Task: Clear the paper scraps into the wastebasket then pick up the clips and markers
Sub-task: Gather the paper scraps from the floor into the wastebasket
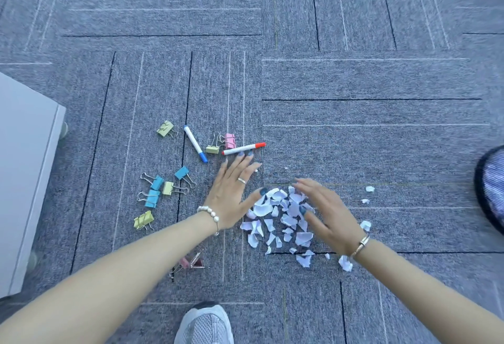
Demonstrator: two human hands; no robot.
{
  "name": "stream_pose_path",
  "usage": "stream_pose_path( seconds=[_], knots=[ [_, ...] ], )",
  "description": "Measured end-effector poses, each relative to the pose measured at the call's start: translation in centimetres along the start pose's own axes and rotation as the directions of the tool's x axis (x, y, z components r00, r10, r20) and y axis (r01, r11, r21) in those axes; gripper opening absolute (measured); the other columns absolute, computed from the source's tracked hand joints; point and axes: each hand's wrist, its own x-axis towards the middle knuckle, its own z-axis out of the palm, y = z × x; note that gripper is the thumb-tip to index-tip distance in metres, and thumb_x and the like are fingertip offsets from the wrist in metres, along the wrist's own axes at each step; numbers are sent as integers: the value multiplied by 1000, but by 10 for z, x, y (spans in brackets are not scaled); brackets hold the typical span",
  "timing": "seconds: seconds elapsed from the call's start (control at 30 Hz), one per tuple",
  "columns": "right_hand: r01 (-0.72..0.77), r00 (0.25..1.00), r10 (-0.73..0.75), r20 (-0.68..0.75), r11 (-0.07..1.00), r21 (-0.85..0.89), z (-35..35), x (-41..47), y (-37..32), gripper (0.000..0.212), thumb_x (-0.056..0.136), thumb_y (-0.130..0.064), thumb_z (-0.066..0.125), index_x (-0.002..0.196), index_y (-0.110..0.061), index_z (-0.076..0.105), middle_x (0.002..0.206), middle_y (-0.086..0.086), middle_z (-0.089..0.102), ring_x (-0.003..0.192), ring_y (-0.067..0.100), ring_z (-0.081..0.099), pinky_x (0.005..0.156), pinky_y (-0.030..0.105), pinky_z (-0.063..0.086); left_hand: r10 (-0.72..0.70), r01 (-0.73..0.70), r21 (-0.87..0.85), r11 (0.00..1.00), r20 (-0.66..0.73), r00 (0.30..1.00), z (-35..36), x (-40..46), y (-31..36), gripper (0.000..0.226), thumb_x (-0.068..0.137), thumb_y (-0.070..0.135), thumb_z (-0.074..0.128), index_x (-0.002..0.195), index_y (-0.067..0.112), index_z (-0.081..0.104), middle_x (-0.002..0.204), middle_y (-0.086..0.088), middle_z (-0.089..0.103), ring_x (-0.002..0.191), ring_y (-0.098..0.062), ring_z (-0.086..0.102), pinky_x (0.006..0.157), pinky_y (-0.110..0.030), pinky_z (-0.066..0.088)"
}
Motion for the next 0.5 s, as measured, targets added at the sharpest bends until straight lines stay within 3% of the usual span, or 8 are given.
stream_pose_path(
  seconds=[0.1, 0.17, 0.3, 0.37, 0.5],
  knots=[
    [3, 999, 2, 45, 996, -92, 0, 22, -1, 56, 85, -43, 22, 139, -32, 15, 145, -15, 9, 133, 0, 0, 107, 28, -2, 159, -155, -59, 986, 75, 984, 2, -3, 4, 70, 83, 67, 4, 138, 26, 22, 151, 3, 14, 138, -7, 1, 113, -38, 0],
    [54, 996, -45, 83, 993, -109, 4, 31, -6, 55, 87, -38, 27, 140, -26, 17, 147, -10, 15, 133, 1, 2, 107, 26, -1, 266, -252, -109, 962, 145, 953, 3, -8, 12, 66, 84, 64, 10, 138, 27, 22, 150, 3, 13, 137, -8, 3, 112, -31, -3],
    [21, 999, -18, -47, 998, 53, 5, 24, -9, 43, 87, -20, 41, 129, -22, 37, 133, -4, 45, 120, -2, 27, 107, 29, 21, 339, -322, -156, 934, 100, 935, -1, -12, 16, 52, 89, 53, 20, 134, 27, 26, 146, 2, 23, 136, -10, 12, 112, -25, -2],
    [2, 994, 4, -108, 999, 50, 6, 18, -2, 39, 86, -22, 38, 125, -25, 40, 129, -7, 46, 119, -1, 30, 105, 28, 22, 304, -305, -114, 946, -22, 952, -4, -15, 10, 43, 93, 43, 28, 129, 20, 33, 142, -3, 34, 134, -13, 20, 113, -32, 7],
    [-51, 981, 30, -193, 994, -101, 6, 25, 10, 40, 86, -25, 44, 125, -20, 45, 122, -1, 52, 117, 15, 40, 102, 30, 23, -8, -14, -91, 996, -234, 972, -4, -31, -7, 37, 89, 17, 34, 124, 11, 44, 131, -8, 47, 127, -15, 31, 110, -36, 18]
  ],
)
